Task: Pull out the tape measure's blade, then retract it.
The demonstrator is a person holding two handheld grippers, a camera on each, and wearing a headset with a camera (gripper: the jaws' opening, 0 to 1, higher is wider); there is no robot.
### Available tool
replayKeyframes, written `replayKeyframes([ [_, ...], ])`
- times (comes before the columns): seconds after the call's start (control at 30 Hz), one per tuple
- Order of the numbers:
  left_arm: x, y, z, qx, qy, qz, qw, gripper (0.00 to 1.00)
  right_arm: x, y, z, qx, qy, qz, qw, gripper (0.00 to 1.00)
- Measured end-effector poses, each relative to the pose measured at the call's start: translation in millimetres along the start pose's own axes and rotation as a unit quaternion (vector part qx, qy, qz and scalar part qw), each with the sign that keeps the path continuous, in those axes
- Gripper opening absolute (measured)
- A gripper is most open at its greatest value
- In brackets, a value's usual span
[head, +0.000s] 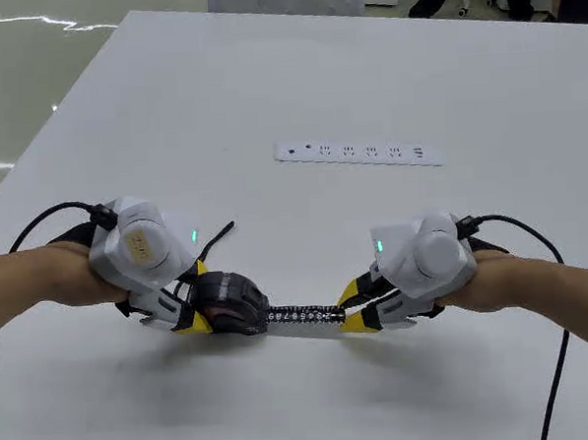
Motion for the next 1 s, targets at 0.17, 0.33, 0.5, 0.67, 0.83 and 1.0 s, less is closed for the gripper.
replayKeyframes([
  [0.17,-0.3,0.7,0.3,0.0,0.0,0.0,1.0,0.27,1.1,-0.3,1.3,0.001,0.002,0.0,1.0,0.11],
  [0.33,0.1,0.1,-0.9,0.0,0.001,0.0,1.0,0.27,2.5,-0.8,2.9,0.003,0.003,0.001,1.0,0.11],
  [0.5,0.4,-0.3,-2.0,0.0,0.001,0.0,1.0,0.27,4.1,-1.3,5.2,0.002,0.004,0.001,1.0,0.11],
  [0.67,0.5,-0.1,-2.1,0.0,0.001,0.0,1.0,0.27,5.6,-1.5,7.1,0.003,0.005,0.002,1.0,0.11],
  [0.83,-0.1,0.7,-1.5,0.001,0.001,-0.001,1.0,0.27,7.1,-1.6,9.5,0.003,0.007,0.002,1.0,0.11],
  [1.0,-0.8,1.6,-0.8,0.001,0.001,0.0,1.0,0.27,8.2,-1.2,11.4,0.004,0.009,0.003,1.0,0.11],
])
Point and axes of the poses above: the centre of the closed fingertips' face, and the gripper's own axes: x roughly backward along the fingers, y roughly to its left, z roughly out of its underside, the point moved 2 cm from there along x, roughly backward along the fingers, and after that the axes turned 2 degrees about z, right-handed, at the moved point
